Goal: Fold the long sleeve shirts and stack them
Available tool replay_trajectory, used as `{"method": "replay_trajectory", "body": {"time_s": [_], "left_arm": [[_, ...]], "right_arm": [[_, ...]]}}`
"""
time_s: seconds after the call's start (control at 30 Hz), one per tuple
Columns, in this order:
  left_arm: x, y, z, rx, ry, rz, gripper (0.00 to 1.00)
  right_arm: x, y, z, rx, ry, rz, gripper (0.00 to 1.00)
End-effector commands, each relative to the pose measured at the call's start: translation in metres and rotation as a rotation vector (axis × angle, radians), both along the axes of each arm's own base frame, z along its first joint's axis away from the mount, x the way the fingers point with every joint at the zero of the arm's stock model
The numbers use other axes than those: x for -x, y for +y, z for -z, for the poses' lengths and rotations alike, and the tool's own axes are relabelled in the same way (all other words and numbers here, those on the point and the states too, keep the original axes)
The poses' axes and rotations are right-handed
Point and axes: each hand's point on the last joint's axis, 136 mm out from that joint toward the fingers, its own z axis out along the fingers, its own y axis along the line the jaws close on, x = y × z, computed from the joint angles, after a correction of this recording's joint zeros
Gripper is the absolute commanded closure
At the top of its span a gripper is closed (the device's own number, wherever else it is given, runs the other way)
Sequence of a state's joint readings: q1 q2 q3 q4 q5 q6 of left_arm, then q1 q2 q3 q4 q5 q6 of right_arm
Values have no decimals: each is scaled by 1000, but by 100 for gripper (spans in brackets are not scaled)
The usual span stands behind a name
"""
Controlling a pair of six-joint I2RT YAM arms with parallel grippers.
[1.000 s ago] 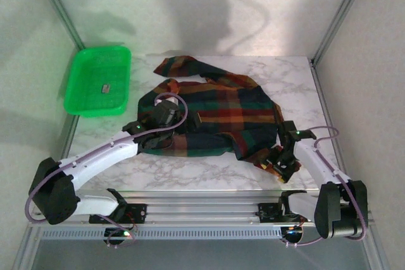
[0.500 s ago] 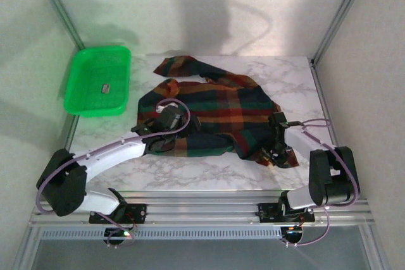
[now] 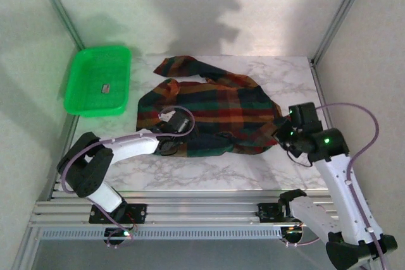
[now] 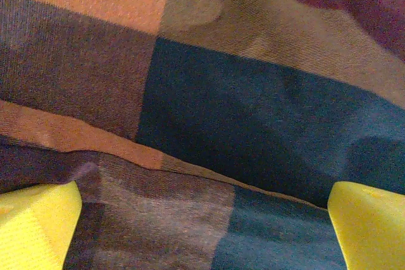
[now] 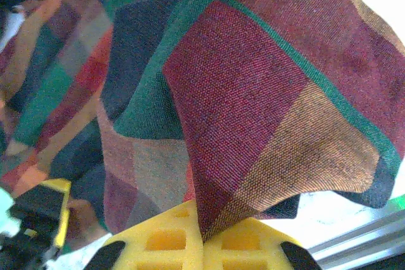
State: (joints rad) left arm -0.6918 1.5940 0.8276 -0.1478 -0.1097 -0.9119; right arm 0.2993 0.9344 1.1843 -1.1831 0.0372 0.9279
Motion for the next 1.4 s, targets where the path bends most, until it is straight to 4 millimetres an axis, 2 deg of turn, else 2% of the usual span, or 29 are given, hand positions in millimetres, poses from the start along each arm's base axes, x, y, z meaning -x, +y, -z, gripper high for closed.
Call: {"method": "replay_trajectory", "body": {"time_s": [0.0, 0.1, 0.2, 0.37, 0.47, 0.57, 0.67, 0.77, 0.93, 1.07, 1.23, 1.37], "left_arm": [[-4, 11, 9, -63, -25, -3, 0], [-6, 10, 14, -77, -28, 1, 0], [-7, 16, 18, -105, -29, -19, 0], [-7, 23, 17, -137, -37, -31, 0], [-11, 18, 5, -123, -55, -26, 0], [-22, 7, -22, -92, -107, 0, 0], [-36, -1, -55, -63, -170, 12, 0], [-47, -17, -81, 0, -209, 53, 0], [-63, -20, -104, 38, -233, 32, 0], [-72, -9, -122, 65, -259, -9, 0], [-82, -1, -142, 86, -293, -24, 0], [-87, -2, -144, 88, -294, -21, 1]], "right_arm": [[-21, 15, -9, 39, 67, -111, 100], [-63, 30, -29, 70, 20, -209, 100], [-101, 38, -31, 152, 24, -301, 100], [-154, 71, -16, 148, 18, -457, 98], [-175, 74, 6, 196, 68, -497, 97], [-188, 92, 20, 149, 92, -539, 97], [-202, 125, 21, 114, -9, -631, 97], [-210, 153, 19, 129, -135, -740, 94], [-238, 167, 37, 204, -246, -808, 91], [-246, 184, 53, 227, -271, -919, 91], [-249, 180, 66, 300, -290, -940, 87], [-252, 162, 86, 388, -238, -920, 86]]}}
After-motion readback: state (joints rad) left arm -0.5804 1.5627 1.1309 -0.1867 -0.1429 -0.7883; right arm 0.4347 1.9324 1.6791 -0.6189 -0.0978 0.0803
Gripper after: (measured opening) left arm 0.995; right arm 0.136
